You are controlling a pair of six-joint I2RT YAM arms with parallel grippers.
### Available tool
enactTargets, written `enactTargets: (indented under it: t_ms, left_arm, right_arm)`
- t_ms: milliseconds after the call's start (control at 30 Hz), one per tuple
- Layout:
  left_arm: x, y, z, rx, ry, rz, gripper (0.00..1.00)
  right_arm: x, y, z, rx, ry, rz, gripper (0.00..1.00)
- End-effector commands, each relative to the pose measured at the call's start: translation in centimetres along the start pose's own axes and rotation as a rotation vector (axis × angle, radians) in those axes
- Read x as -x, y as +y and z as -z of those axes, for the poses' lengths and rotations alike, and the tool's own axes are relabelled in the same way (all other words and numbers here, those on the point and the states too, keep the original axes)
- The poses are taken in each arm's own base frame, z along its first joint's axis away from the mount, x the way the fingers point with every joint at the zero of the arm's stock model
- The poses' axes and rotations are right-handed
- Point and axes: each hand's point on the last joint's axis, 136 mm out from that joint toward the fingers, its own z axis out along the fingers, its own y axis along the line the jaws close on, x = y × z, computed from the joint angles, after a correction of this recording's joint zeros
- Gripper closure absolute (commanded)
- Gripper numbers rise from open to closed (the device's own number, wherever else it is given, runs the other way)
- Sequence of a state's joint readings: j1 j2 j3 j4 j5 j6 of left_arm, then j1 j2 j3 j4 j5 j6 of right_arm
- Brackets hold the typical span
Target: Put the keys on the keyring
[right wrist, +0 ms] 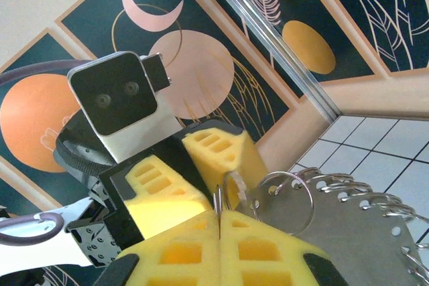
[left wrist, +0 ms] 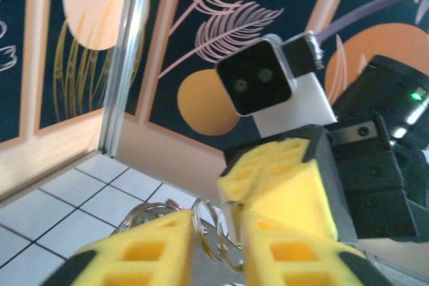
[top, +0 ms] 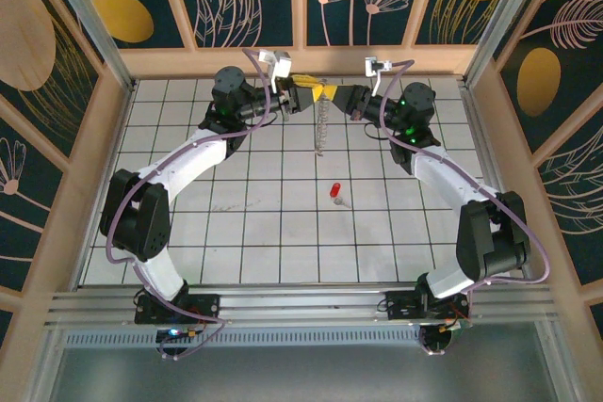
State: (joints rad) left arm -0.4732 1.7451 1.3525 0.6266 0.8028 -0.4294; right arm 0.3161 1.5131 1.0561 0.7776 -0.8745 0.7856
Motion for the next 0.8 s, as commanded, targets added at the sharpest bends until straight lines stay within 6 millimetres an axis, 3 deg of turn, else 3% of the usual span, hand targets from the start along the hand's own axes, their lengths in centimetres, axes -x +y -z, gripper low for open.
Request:
enactTargets:
  t_ms: [0,133,267,400,767]
  left_arm:
    - [3.4,-0.2,1.5,0.093,-0.095,-0.043,0.67]
    - [4.8,0.3,3.1,0.151,-0.153,-0.054,0.6]
    - [5.2,-0.3,3.6,0.144,-0.146,-0.082,0.55]
    - [5.1,-1.0,3.4,0.107,-0.095,-0.122,0.53]
    - [4.7,-3.5,2.1,-0.119,0.025,-0.086,0.54]
  right_arm:
    - [1.7,1.7,0.3,0.028,-0.035,0.096,1.0]
    - [1.8,1.4,0.7,0.019,-0.034,0.105,1.0]
    - [1.7,1.2,0.8,0.017,-0.021,0.124,1.0]
    - [1.5,1.3,1.1,0.03,-0.001,0.181,1.0]
    - [2.0,4.1,1.8,0.107,-0.016,0.352,1.0]
